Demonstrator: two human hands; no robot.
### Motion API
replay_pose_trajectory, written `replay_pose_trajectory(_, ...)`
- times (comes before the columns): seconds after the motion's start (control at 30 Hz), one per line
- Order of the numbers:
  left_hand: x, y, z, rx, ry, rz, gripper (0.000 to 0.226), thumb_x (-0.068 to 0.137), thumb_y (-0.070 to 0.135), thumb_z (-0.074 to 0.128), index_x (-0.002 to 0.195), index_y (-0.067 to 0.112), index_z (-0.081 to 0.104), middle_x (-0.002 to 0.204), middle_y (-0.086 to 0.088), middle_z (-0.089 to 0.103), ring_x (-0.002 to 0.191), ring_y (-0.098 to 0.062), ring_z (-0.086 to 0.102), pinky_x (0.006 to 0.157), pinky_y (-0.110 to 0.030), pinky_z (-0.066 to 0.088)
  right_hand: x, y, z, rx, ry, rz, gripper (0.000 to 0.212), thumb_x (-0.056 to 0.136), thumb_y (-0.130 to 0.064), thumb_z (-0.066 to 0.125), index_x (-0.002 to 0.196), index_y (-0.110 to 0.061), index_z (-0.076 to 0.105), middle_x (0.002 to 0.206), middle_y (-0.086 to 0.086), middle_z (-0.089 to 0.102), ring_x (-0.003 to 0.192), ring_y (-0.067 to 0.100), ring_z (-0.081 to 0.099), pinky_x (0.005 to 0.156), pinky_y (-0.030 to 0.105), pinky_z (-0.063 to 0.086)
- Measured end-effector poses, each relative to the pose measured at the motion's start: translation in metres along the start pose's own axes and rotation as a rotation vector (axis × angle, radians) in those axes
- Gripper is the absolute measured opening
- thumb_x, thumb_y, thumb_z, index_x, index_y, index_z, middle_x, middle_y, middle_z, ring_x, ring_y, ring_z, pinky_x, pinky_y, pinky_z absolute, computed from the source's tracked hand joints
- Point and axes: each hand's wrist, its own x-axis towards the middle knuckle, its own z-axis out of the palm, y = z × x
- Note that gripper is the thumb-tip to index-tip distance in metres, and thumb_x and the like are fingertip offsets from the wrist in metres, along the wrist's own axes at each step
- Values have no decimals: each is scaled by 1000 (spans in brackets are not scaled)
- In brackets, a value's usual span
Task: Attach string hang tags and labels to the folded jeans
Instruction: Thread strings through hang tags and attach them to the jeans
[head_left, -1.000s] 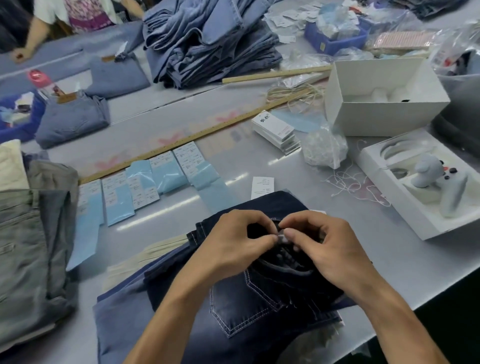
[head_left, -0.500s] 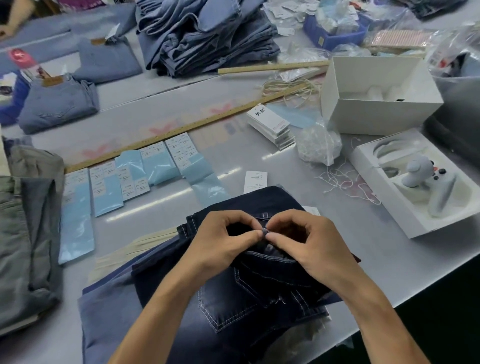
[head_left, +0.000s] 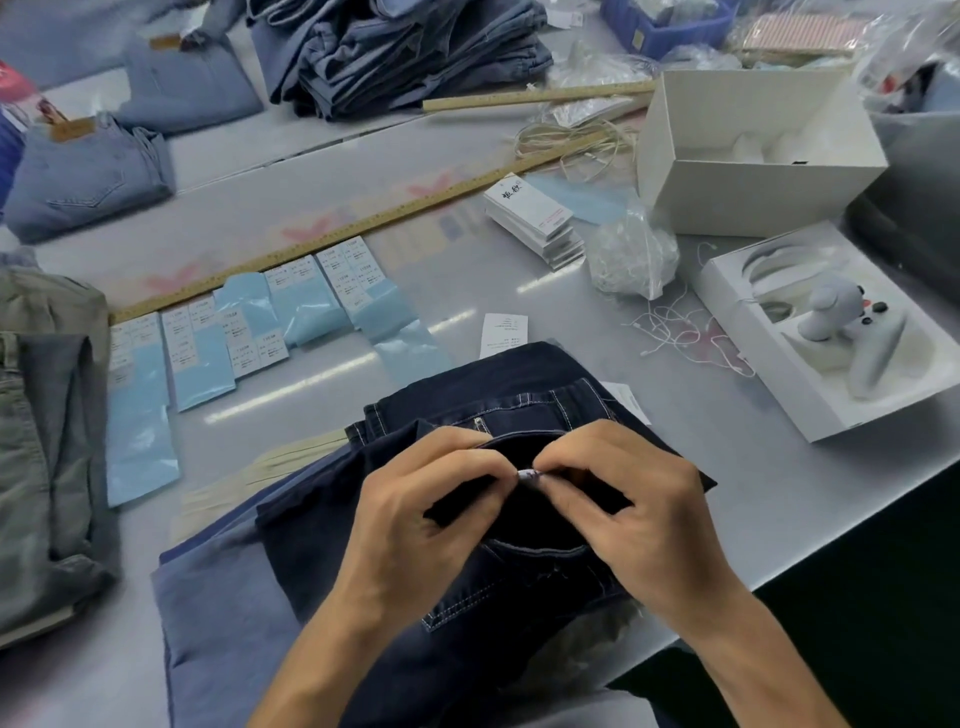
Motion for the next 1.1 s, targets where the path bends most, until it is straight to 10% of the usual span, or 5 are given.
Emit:
replay_pose_trajectory(0.47, 0, 1, -4, -18, 130, -85, 46, 104, 45, 52, 146, 29, 45, 151, 3, 49, 138, -21, 50, 111, -31, 44, 4, -6, -12, -101, 220, 239, 9, 96, -13, 66, 103, -11, 70, 89, -3, 70, 77, 14, 71, 72, 20, 55)
replay_pose_trajectory(0.63, -50, -26, 11, 383, 155, -441, 56, 102, 41, 41, 155, 24, 38, 161, 5, 36, 146, -17, 38, 119, -39, 33, 19, -45, -41, -397, 480, -68, 22, 103, -8, 53, 119, 4, 63, 119, 18, 65, 111, 25, 64, 97, 29, 49)
replay_pose_trajectory(0.73, -91, -46, 36, 511, -100, -474, 57, 105, 37, 25, 161, 26, 24, 170, 12, 6, 156, -13, 14, 124, -41, 11, 27, -46, -17, -441, 140, -211, 44, 103, -26, 53, 146, -13, 50, 154, 8, 45, 141, 24, 44, 115, 36, 36)
replay_pose_trajectory(0.87, -88, -58, 29, 576, -185, -433, 57, 105, 40, 29, 161, 28, 25, 170, 8, 15, 155, -12, 16, 120, -42, 15, 20, 12, 7, -492, -745, 298, 70, 93, -71, 22, 154, -49, -3, 158, -36, -11, 152, -3, -7, 127, 33, 3)
replay_pose_trajectory(1.1, -62, -27, 25, 665, -145, -302, 65, 98, 47, 45, 155, 18, 40, 168, -6, 22, 155, -23, 22, 120, -50, 18, 58, -4, -4, -805, -510, 213, 66, 99, -56, 27, 160, -32, 20, 169, -8, 8, 154, 15, 13, 125, 47, 20)
